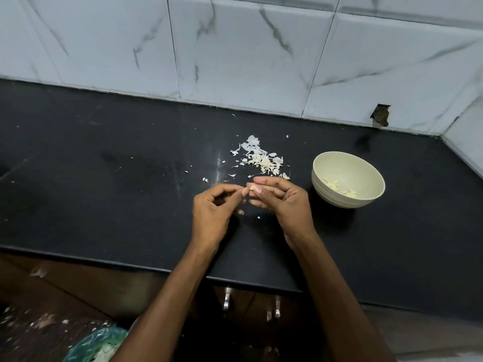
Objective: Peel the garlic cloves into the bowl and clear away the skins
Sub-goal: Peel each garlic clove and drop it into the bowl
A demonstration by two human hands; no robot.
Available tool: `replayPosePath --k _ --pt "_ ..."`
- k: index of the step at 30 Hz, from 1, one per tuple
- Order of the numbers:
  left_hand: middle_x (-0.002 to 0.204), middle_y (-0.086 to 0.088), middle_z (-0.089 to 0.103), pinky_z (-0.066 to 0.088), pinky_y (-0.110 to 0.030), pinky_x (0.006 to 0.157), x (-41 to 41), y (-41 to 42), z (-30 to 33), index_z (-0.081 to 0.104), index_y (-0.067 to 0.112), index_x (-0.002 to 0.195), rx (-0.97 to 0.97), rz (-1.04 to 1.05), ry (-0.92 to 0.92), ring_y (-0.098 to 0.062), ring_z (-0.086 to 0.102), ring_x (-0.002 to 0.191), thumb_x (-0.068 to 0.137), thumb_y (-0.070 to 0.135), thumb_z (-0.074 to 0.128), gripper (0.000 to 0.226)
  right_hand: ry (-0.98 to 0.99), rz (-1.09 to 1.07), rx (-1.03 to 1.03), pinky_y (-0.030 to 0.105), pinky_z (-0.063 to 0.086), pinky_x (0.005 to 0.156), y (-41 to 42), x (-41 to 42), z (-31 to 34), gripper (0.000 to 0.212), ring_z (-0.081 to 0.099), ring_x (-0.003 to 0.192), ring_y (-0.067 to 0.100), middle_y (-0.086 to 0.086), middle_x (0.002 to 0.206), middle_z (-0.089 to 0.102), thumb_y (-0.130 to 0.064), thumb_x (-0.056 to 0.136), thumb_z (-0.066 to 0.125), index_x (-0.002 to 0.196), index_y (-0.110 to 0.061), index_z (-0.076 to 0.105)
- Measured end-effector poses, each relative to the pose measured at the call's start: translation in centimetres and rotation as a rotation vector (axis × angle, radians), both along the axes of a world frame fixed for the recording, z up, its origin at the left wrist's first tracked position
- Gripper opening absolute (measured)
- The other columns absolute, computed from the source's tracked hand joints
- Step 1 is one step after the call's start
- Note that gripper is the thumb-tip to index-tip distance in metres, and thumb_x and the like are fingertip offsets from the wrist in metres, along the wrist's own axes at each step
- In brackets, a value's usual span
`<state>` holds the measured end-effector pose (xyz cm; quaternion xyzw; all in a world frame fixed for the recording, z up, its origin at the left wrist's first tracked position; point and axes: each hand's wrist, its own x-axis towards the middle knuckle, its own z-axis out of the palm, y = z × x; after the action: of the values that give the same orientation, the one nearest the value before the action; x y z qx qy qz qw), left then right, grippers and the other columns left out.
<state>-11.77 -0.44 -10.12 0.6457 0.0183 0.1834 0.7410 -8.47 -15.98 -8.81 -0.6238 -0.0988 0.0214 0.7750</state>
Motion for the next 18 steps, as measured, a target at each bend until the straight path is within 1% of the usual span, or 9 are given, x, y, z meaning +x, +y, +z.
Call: replayPosePath --k 2,4,7,10,12,15,18 --pt "0.086 -0.012 0.079 0.054 -0.023 0.061 0.0 -0.2 0.0 0.080 0.001 0.097 0.002 -0.030 0.009 -0.015 0.068 0.064 0.088 0.007 0.080 0.010 -0.035 -0.008 -0.041 0.032 0.063 0.081 0.0 0.1 -0.2 0.019 0.077 0.099 0.028 0.014 0.104 0.079 -0.002 0.094 0.072 0.113 0.000 0.072" --pt "0.087 -0.012 0.079 0.055 -0.022 0.062 0.0 -0.4 0.1 0.079 -0.001 0.099 -0.020 -0.048 0.027 -0.013 0.070 0.066 0.089 0.004 0.078 0.011 -0.075 -0.022 -0.071 0.031 0.063 0.078 0.0 0.2 -0.5 0.018 0.077 0.095 0.027 0.016 0.100 0.079 -0.001 0.094 0.072 0.112 0.003 0.072" --pt "0.084 -0.012 0.079 0.056 -0.022 0.063 0.1 -0.4 0.0 0.079 0.001 0.098 -0.030 -0.075 0.059 -0.015 0.071 0.066 0.089 0.006 0.078 0.010 -0.105 -0.046 -0.090 0.030 0.062 0.076 0.1 0.3 -0.8 0.015 0.077 0.087 0.025 0.020 0.095 0.078 0.001 0.095 0.071 0.109 0.005 0.072" --pt "0.082 -0.013 0.079 0.056 -0.024 0.065 0.2 -0.3 -0.1 0.079 0.003 0.098 -0.040 -0.084 0.092 -0.015 0.070 0.064 0.090 0.008 0.079 0.010 -0.100 -0.052 -0.123 0.031 0.061 0.078 0.1 0.7 -1.1 0.011 0.076 0.087 0.023 0.015 0.094 0.078 0.000 0.094 0.072 0.105 -0.001 0.075" --pt "0.084 -0.016 0.078 0.058 -0.029 0.070 0.4 -0.1 -0.2 0.079 0.003 0.100 -0.063 -0.080 0.115 -0.019 0.071 0.067 0.090 0.010 0.079 0.013 -0.089 -0.048 -0.140 0.030 0.060 0.078 0.2 0.8 -1.3 0.010 0.075 0.086 0.021 0.010 0.093 0.078 -0.001 0.094 0.073 0.101 -0.006 0.075" --pt "0.087 -0.019 0.078 0.061 -0.034 0.077 0.4 -0.1 -0.2 0.079 0.002 0.100 -0.111 -0.103 0.142 -0.025 0.073 0.074 0.090 0.009 0.078 0.012 -0.053 -0.024 -0.123 0.031 0.062 0.081 0.3 0.8 -1.5 0.010 0.075 0.085 0.022 0.012 0.093 0.079 0.000 0.095 0.071 0.104 -0.002 0.073" --pt "0.089 -0.021 0.078 0.064 -0.032 0.080 0.5 -0.1 -0.3 0.078 -0.003 0.100 -0.168 -0.114 0.153 -0.026 0.075 0.078 0.090 0.003 0.076 0.012 -0.012 -0.016 -0.091 0.031 0.063 0.082 0.5 0.7 -1.6 0.012 0.076 0.088 0.024 0.016 0.096 0.078 0.001 0.096 0.070 0.108 0.001 0.072"
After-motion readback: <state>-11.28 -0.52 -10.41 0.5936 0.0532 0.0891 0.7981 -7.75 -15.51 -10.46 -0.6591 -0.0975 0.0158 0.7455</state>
